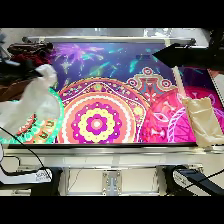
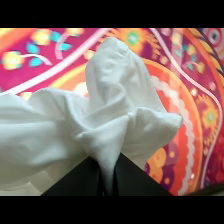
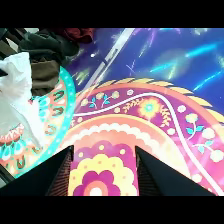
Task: Fold the shirts.
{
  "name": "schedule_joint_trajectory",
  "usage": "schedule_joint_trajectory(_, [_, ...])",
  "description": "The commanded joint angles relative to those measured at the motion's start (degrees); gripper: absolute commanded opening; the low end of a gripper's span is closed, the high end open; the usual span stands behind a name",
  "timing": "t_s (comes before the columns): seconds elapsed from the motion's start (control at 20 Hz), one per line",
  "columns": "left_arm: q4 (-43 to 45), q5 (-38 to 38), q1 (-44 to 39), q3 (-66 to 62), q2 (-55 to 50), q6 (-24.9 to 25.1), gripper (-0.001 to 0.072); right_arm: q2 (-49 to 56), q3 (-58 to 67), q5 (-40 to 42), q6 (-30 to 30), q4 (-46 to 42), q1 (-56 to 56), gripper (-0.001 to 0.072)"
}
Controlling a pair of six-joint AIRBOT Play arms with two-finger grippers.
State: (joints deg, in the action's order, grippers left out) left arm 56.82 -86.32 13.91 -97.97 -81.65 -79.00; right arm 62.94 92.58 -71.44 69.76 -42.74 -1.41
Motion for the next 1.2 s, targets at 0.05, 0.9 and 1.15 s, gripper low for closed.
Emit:
schedule_joint_trajectory(0.05, [-3.26, -0.09, -23.93, 0.04, 0.04, 0.83, 0.0013, -0.44, 12.72, -10.36, 0.35, -7.3, -0.04, 0.0379])
schedule_joint_trajectory(0.9, [28.15, 22.56, -0.24, 14.45, 13.86, -11.28, 0.0693, -1.51, -22.25, -12.04, 13.11, -24.24, -0.02, 0.0393])
schedule_joint_trajectory(1.15, [6.4, 38.62, 17.75, 55.21, 34.95, -17.22, 0.0693, -2.34, -65.55, 8.02, 0.79, 22.05, 0.04, 0.0394])
